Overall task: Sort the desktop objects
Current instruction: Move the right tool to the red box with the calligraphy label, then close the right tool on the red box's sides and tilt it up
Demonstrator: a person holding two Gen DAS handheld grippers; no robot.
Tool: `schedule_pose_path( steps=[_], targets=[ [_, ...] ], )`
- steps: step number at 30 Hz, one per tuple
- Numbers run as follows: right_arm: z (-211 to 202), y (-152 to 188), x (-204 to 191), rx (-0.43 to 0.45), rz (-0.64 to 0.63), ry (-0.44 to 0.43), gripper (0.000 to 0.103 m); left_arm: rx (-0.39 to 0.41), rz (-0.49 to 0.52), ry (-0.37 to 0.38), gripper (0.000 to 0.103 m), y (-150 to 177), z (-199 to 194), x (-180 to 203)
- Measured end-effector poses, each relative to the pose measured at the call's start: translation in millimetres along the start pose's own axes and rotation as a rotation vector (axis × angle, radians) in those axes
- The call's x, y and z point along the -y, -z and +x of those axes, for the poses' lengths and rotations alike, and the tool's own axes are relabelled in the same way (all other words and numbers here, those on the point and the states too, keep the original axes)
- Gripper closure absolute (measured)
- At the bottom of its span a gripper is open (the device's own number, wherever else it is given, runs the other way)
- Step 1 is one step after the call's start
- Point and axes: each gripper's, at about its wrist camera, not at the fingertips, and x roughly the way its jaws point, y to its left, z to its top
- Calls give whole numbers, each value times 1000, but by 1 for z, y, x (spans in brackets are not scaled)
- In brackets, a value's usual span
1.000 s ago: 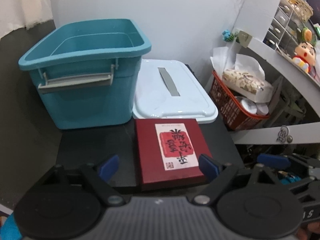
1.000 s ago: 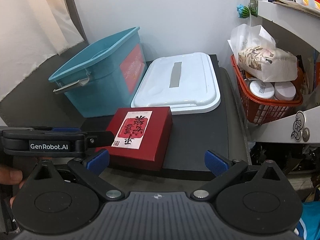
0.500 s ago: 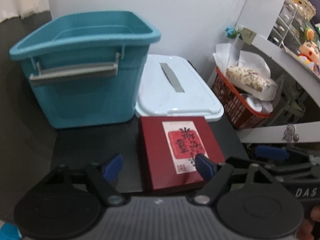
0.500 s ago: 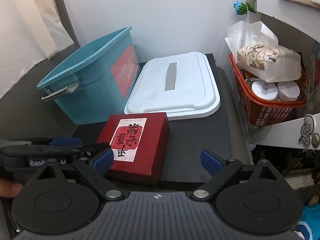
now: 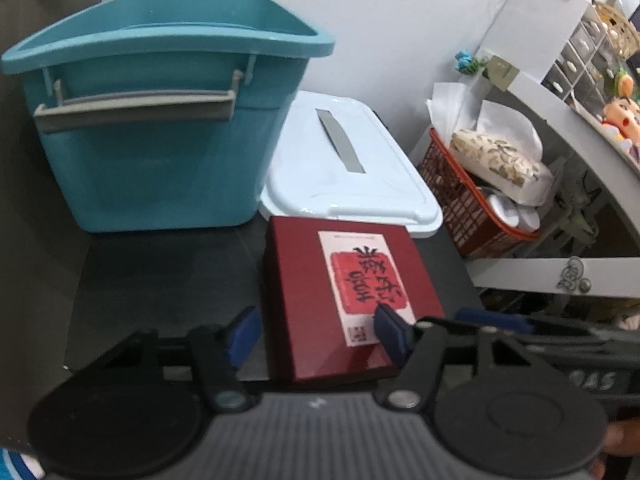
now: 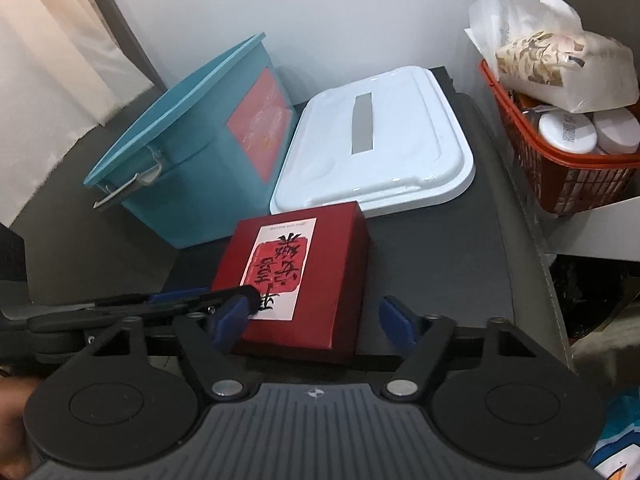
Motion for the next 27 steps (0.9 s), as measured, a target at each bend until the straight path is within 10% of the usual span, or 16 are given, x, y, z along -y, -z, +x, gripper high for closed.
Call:
schedule_pose_path(
  steps=[6, 27],
  targets=[
    [0, 5, -7, -13, -43, 20, 63, 0, 14, 9, 44, 2, 0, 5],
    [-25, 17, 3, -13, -20, 89, 63, -27, 96, 74, 45, 10, 1, 29]
  ],
)
